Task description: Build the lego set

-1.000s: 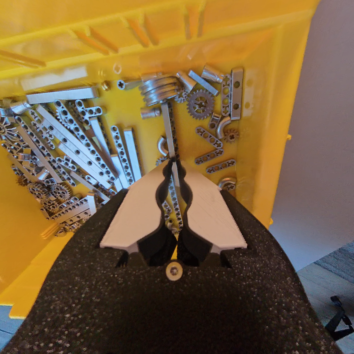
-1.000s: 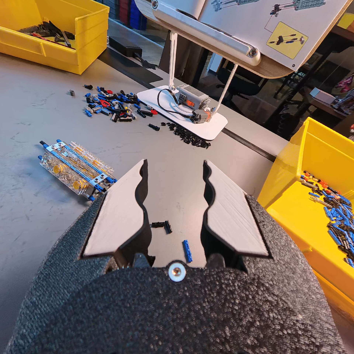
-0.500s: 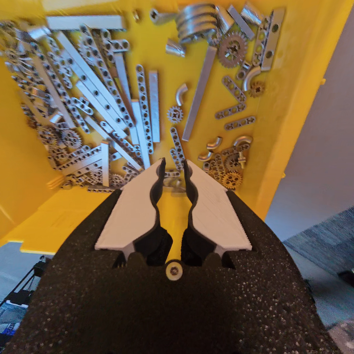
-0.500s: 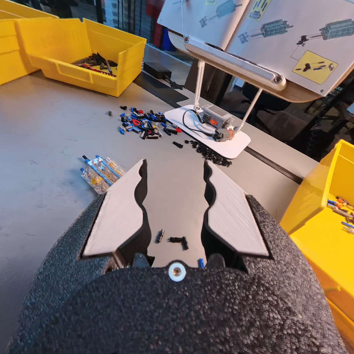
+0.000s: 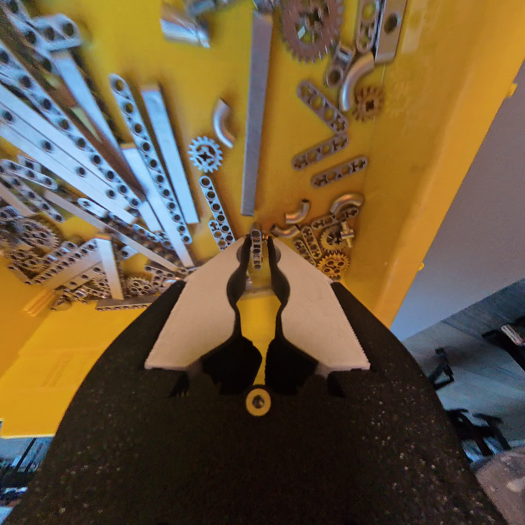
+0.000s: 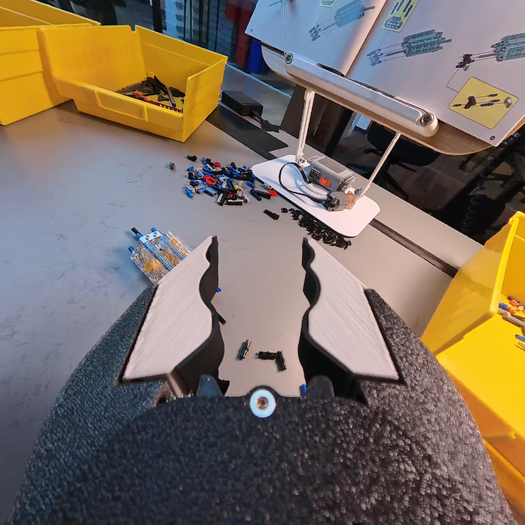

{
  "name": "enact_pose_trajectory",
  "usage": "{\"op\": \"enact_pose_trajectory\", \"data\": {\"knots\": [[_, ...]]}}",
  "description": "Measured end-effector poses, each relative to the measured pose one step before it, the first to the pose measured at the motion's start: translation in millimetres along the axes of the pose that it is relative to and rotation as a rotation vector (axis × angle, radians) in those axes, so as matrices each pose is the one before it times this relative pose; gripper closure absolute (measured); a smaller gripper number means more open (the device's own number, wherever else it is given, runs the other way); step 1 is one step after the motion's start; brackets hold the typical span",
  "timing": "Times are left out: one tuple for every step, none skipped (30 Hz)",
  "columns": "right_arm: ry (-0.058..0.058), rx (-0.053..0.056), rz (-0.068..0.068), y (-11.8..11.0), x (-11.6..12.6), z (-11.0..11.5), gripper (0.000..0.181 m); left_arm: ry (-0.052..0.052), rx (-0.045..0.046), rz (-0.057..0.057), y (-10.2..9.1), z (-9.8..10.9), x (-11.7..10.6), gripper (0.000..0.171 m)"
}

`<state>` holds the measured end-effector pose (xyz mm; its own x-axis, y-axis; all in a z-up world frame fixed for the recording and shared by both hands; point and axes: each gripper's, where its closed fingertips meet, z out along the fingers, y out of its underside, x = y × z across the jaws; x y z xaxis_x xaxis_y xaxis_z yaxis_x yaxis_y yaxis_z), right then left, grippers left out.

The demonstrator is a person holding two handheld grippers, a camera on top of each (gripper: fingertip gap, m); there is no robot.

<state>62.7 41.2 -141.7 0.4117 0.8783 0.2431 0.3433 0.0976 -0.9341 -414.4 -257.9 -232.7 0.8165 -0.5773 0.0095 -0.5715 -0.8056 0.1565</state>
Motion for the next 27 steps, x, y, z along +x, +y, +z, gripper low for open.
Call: {"op": "enact_pose_trajectory", "data": {"knots": [[0.0010,-0.0007,0.0021,0.64,0.41,-0.09,0.124,-0.0224,0.04630,-0.0037,-7.65,-4.64,-7.05,0.161],[0.0013,-0.0016,0.0009,0.60,0.24,0.21,0.124,-0.0340,0.05283,-0.0123,-8.67,-5.87,-9.62,0.161],[0.0005,-0.0012,-0.0008,0.32,0.26,0.27,0.124,-0.0305,0.05551,-0.0189,-9.06,-6.44,-9.91,0.161],[0.0001,-0.0011,-0.0013,0.12,0.00,0.33,0.124,-0.0209,0.05323,-0.0168,-8.87,-6.50,-8.37,0.161],[-0.0006,-0.0003,-0.0014,-0.22,-0.17,0.37,0.124,-0.0084,0.04480,-0.0107,-7.48,-5.94,-6.10,0.161],[-0.0007,0.0009,-0.0011,-0.38,-0.05,0.17,0.124,0.0001,0.03196,-0.0077,-5.41,-4.90,-4.27,0.161],[0.0002,0.0004,-0.0007,-0.28,0.08,0.06,0.124,0.0003,0.01622,-0.0082,-2.97,-3.98,-3.96,0.159],[0.0014,-0.0006,-0.0003,0.13,0.35,-0.08,0.124,-0.0045,0.00111,-0.0088,-0.33,-2.90,-4.27,0.157],[0.0019,-0.0006,0.0007,0.30,0.49,-0.17,0.124,-0.0058,-0.01392,-0.0061,2.51,-1.90,-4.03,0.156],[0.0013,0.0005,0.0020,0.34,0.41,-0.32,0.124,-0.0065,-0.02607,-0.0010,4.75,-0.83,-3.39,0.155],[0.0011,0.0008,0.0029,0.51,0.23,-0.38,0.124,-0.0069,-0.03728,0.0026,6.99,0.33,-2.93,0.155],[0.0009,-0.0001,0.0029,0.73,0.27,-0.37,0.124,-0.0093,-0.04638,0.0043,8.51,1.36,-3.00,0.154],[0.0006,-0.0003,0.0024,0.92,0.18,-0.25,0.124,-0.0085,-0.04789,0.0049,8.64,2.31,-2.54,0.154],[0.0004,-0.0006,0.0021,1.03,0.10,-0.16,0.124,-0.0038,-0.04865,0.0038,8.65,3.07,-1.78,0.153],[-0.0005,-0.0008,0.0022,1.09,0.04,0.12,0.124,0.0018,-0.05084,0.0045,8.88,3.69,-0.86,0.152],[-0.0015,-0.0012,0.0025,1.04,-0.24,0.34,0.124,0.0130,-0.05037,0.0056,8.48,4.21,1.31,0.150],[-0.0014,-0.0001,0.0017,0.70,-0.22,0.32,0.124,0.0217,-0.04401,0.0069,7.11,4.55,2.91,0.149],[-0.0010,0.0005,0.0007,0.29,-0.15,0.32,0.124,0.0217,-0.03312,0.0105,4.72,4.15,3.53,0.148],[-0.0006,0.0001,-0.0002,0.24,-0.18,0.17,0.124,0.0188,-0.02351,0.0116,2.58,3.45,3.54,0.148],[0.0003,-0.0003,-0.0002,0.15,0.12,0.05,0.124,0.0205,-0.01940,0.0095,1.37,2.77,4.02,0.146],[0.0002,-0.0002,0.0005,0.17,0.19,0.03,0.124,0.0166,-0.01950,0.0082,0.81,2.54,3.37,0.144],[-0.0003,-0.0003,0.0015,0.23,0.18,-0.02,0.124,0.0038,-0.02243,0.0108,0.88,2.88,1.42,0.142],[0.0001,-0.0004,0.0011,0.09,0.20,0.11,0.124,-0.0021,-0.02758,0.0149,1.59,3.45,0.33,0.140],[0.0000,-0.0007,0.0002,0.27,0.08,0.18,0.124,-0.0012,-0.02476,0.0156,1.34,3.71,0.24,0.140],[-0.0001,-0.0005,-0.0007,0.07,-0.03,0.29,0.124,0.0013,-0.01397,0.0117,-0.04,3.59,0.05,0.140],[0.0009,-0.0005,-0.0010,0.09,0.08,0.16,0.125,0.0001,-0.00381,0.0052,-1.30,3.08,-0.84,0.145],[0.0019,-0.0008,-0.0003,0.23,0.16,0.17,0.125,-0.0060,0.00586,-0.0009,-2.11,2.14,-2.48,0.153]]}}
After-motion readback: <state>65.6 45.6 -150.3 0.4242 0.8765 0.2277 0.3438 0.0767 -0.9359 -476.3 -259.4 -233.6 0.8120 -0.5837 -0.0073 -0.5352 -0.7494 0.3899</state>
